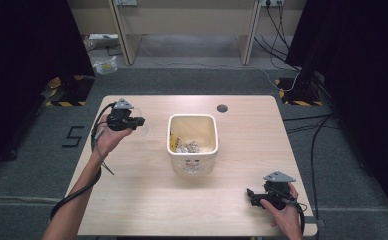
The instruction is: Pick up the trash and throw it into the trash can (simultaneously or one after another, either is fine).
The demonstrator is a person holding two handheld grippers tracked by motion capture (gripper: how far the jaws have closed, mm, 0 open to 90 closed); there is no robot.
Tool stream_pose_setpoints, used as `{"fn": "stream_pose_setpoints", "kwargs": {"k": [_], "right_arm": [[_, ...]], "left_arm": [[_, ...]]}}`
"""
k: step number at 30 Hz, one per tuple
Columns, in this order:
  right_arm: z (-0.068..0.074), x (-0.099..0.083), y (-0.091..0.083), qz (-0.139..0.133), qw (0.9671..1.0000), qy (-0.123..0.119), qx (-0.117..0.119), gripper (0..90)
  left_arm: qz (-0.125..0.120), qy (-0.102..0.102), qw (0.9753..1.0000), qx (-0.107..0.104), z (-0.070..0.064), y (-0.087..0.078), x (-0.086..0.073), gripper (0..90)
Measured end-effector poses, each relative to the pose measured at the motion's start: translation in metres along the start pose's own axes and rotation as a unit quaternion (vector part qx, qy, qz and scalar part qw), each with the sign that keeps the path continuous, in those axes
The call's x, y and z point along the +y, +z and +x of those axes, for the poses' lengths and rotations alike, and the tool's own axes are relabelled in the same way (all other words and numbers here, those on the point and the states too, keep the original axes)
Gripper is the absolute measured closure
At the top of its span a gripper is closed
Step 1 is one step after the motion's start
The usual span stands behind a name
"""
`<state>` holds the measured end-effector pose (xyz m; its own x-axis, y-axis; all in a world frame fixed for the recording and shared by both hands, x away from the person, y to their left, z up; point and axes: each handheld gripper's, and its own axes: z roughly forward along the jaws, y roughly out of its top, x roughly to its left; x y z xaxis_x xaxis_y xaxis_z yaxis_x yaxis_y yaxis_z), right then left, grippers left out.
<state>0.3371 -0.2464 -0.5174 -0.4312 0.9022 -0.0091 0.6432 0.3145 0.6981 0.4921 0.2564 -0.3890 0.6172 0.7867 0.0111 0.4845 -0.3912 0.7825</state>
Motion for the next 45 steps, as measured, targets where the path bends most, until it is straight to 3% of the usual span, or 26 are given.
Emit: {"fn": "stream_pose_setpoints", "kwargs": {"k": [15, 29, 33, 45], "right_arm": [[0.0, 0.0, 0.0, 0.0, 1.0, 0.0, 0.0, 0.3], [0.0, 0.0, 0.0, 0.0, 1.0, 0.0, 0.0, 0.3], [0.0, 0.0, 0.0, 0.0, 1.0, 0.0, 0.0, 0.3], [0.0, 0.0, 0.0, 0.0, 1.0, 0.0, 0.0, 0.3]], "left_arm": [[-0.025, 0.037, 0.9987, -0.024, -0.023, -0.038, 0.015, 84.3], [-0.053, 0.053, 0.9965, -0.036, -0.035, -0.063, 0.026, 84.2], [-0.065, 0.056, 0.9951, -0.049, -0.041, -0.068, 0.033, 84.2], [-0.083, 0.096, 0.9892, -0.074, -0.075, -0.073, 0.054, 84.0]]}}
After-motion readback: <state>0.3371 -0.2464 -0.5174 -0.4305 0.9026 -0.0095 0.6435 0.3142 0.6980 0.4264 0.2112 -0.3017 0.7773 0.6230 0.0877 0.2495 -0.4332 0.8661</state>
